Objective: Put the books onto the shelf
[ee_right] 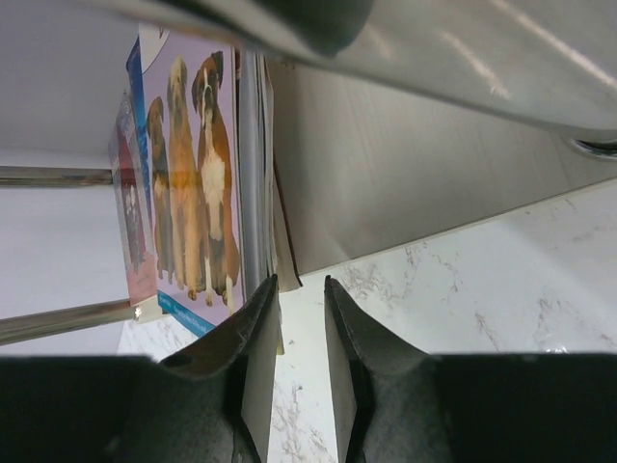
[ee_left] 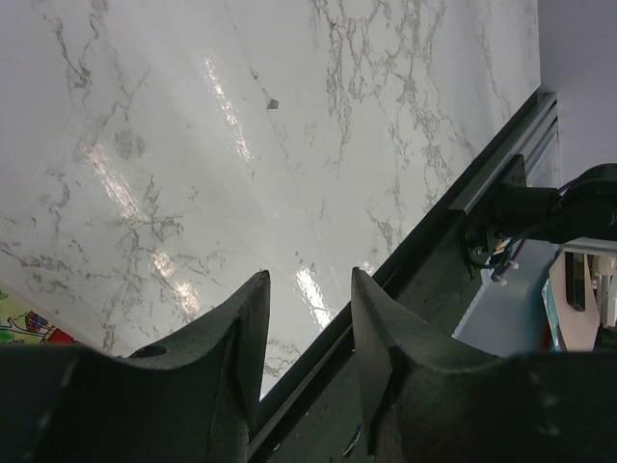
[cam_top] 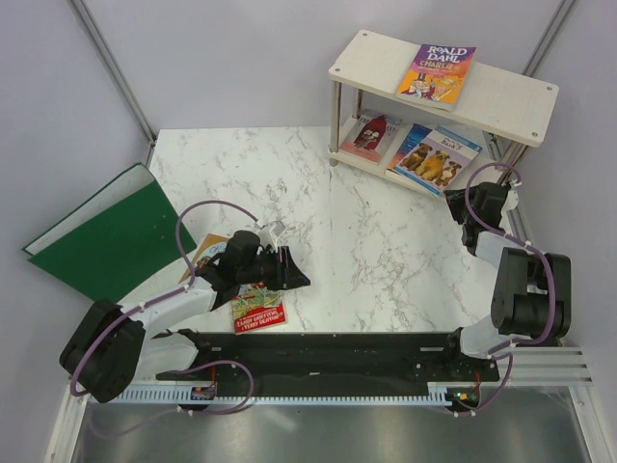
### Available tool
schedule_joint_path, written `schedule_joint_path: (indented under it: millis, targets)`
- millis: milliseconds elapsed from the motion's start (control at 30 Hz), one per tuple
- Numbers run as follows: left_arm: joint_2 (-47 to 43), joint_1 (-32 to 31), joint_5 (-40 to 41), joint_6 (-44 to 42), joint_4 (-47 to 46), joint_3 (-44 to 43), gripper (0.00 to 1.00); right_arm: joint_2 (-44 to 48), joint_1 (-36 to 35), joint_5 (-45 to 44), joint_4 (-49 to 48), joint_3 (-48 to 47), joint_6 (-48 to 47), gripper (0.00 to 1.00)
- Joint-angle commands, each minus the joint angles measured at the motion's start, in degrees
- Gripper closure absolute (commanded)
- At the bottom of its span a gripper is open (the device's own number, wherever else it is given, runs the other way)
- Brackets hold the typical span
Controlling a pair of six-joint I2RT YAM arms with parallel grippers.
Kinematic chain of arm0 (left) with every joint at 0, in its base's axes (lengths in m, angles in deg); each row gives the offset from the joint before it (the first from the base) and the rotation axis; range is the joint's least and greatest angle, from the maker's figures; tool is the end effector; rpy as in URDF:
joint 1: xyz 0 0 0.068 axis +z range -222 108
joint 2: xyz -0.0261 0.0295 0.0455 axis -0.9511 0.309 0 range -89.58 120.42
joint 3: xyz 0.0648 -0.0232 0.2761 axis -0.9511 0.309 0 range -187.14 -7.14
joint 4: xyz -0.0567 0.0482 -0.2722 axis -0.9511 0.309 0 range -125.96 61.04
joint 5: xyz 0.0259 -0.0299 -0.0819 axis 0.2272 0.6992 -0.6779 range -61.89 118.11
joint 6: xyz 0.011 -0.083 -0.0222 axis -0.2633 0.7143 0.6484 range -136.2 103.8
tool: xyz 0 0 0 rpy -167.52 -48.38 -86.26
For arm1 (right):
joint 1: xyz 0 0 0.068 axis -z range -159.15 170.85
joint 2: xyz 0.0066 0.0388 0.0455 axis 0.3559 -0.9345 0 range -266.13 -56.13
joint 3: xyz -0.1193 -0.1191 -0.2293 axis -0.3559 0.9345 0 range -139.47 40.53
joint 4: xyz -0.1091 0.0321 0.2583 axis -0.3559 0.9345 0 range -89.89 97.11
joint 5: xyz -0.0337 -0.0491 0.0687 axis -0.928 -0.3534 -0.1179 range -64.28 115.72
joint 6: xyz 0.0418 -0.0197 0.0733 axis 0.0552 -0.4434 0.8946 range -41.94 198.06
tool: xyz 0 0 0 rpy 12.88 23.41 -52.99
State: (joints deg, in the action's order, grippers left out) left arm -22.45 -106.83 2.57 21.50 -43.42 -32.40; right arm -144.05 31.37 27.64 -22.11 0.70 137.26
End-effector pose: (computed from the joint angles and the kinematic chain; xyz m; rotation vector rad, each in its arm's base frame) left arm 0.2025 -0.1810 0.1535 0.2216 2.3540 -1.1608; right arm 0.3627 -0.0648 0.1651 1.1649 1.7104 0.5657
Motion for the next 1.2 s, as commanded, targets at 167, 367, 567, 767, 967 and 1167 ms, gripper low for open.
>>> schedule_joint_path:
  millis: [167,367,567,767,967,1167]
  targets:
    - [0.4,-0.9,1.0,1.2,-2.5,-0.2,0.54,5.7,-0.8,1.4,-6.9,2.4,4.1,0.66]
    - [0.5,-1.4,1.1,1.3,-3.1,0.1,0.54,4.2,-1.2,1.3,-7.3,1.4,4.3,0.66]
    - [0.5,-1.6,1.1,1.5,-3.8,0.4,0.54,3.1,-1.4,0.3,-4.9,-0.4,3.8,0.66]
    - [0.6,-1.6,1.1,1.5,-4.0,0.4,0.54,3.4,-1.5,-1.3,-3.0,-1.0,2.9,0.67]
    - [0.8,-1.6,1.0,1.5,-4.0,0.3,0.54,0.2,-2.1,-0.6,-4.9,-2.4,2.6,0.67]
    - [1.1,-1.7,0.8,1.5,-4.0,0.1,0.54,-2.8,-2.9,0.2,-5.7,-4.3,2.2,0.69]
